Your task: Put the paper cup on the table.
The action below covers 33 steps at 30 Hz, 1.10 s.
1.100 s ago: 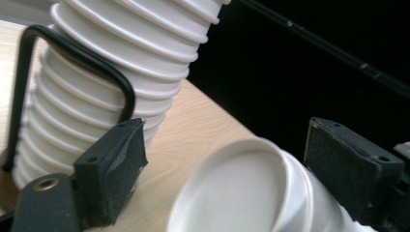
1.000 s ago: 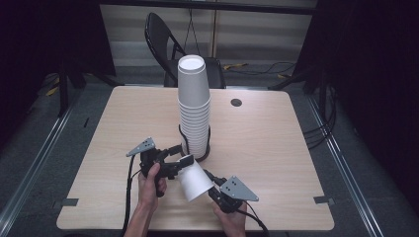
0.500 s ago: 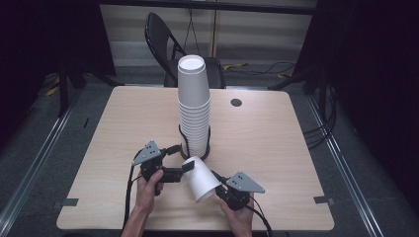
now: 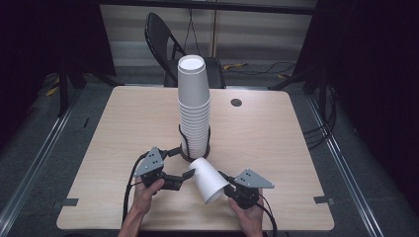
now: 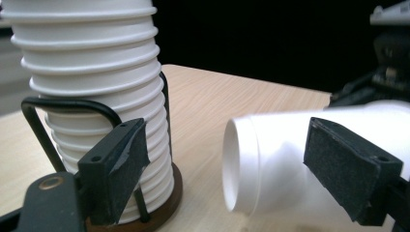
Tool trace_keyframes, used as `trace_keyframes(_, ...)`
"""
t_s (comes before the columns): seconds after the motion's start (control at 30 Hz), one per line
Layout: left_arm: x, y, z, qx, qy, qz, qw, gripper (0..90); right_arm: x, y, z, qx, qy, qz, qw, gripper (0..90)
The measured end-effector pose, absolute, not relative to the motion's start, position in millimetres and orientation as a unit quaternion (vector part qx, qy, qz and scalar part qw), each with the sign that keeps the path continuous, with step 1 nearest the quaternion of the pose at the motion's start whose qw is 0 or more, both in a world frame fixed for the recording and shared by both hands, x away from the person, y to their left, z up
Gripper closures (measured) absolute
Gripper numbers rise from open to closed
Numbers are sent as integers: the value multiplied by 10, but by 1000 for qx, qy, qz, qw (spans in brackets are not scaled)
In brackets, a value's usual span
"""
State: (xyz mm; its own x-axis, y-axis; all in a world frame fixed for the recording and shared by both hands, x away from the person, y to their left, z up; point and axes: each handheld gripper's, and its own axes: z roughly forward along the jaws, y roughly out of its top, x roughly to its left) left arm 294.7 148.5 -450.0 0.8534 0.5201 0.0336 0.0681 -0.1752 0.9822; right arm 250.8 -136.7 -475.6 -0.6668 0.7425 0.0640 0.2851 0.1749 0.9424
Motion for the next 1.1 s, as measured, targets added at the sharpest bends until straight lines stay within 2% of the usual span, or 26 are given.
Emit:
trace_keyframes(0.47, 2878, 1302, -4589, 793, 137, 209, 556, 156, 2618, -1586, -4589, 362, 762, 505, 182, 866)
trace_keyframes(0.8, 2796, 1159, -4651, 824, 56, 264, 498, 156, 2677, -1588, -4497, 363, 782, 485, 145, 867)
trace_keyframes(1.1, 2682, 1022, -4652, 835, 13, 300, 460, 142, 2749, -1557, -4404, 358, 806, 456, 118, 868)
